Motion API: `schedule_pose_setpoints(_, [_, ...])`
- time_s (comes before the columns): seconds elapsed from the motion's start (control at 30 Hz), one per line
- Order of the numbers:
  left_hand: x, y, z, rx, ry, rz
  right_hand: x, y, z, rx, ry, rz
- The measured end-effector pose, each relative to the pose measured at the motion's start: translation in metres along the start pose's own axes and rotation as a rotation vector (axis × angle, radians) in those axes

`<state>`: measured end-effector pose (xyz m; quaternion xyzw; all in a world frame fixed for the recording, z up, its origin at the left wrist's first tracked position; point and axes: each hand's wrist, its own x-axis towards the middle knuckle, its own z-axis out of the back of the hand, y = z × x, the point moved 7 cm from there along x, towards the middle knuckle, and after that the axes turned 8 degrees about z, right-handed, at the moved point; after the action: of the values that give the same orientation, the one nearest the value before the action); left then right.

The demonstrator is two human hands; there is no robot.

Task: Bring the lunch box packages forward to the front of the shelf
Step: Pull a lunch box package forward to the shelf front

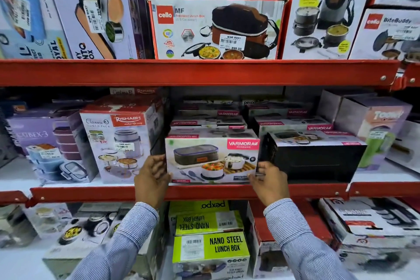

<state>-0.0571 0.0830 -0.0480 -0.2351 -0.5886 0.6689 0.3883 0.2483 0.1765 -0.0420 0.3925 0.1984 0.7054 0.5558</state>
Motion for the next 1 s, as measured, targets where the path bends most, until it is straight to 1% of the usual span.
schedule_pose_setpoints(0.27, [0.003,0.013,-0.004,0.049,-0.007,0.010,-0.001,-0.009,-0.002,-0.007,0.008,-0.055])
schedule_pose_setpoints(0.5, [0.012,0.014,-0.001,0.039,0.017,0.009,0.005,-0.009,0.000,-0.024,0.037,0.006])
schedule_pose_setpoints(0.83, [0.007,0.016,0.001,0.084,-0.005,-0.019,0.001,-0.018,-0.002,-0.026,0.091,-0.011])
schedule_pose_setpoints(1.0, [0.003,0.015,0.002,0.106,-0.016,-0.019,-0.001,-0.019,-0.002,-0.025,0.091,-0.002])
